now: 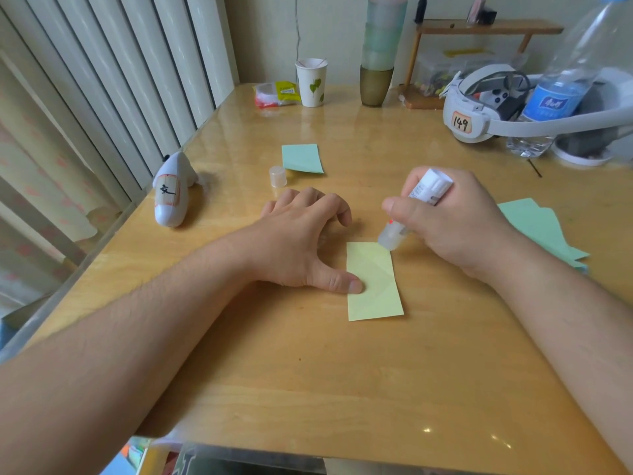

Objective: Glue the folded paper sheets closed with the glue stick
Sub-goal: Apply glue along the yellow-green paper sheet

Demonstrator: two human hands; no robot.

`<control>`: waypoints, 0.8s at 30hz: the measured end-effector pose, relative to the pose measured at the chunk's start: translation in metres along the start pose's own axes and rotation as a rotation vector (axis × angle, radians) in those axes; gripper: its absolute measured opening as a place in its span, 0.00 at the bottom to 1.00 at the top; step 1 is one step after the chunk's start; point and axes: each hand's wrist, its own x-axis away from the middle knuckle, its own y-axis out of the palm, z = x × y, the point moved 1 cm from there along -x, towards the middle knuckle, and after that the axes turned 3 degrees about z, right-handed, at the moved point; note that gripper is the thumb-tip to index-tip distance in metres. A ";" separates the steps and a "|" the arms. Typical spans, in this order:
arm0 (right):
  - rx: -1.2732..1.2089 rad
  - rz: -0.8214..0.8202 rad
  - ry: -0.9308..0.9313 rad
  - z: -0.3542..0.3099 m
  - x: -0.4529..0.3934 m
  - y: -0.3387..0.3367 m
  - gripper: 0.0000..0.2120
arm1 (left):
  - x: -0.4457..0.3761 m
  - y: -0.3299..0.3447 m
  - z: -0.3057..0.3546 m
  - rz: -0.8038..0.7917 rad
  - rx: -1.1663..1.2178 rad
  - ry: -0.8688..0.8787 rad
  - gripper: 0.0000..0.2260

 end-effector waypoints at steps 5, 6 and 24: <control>-0.026 0.024 -0.086 -0.007 0.002 0.014 0.15 | -0.001 0.001 0.000 0.001 -0.008 0.001 0.38; -0.006 0.000 -0.097 -0.007 0.003 0.016 0.14 | -0.001 0.001 0.000 0.002 -0.010 0.001 0.38; 0.113 -0.196 -0.058 -0.009 0.008 0.020 0.10 | -0.001 0.002 0.000 0.016 -0.002 0.005 0.36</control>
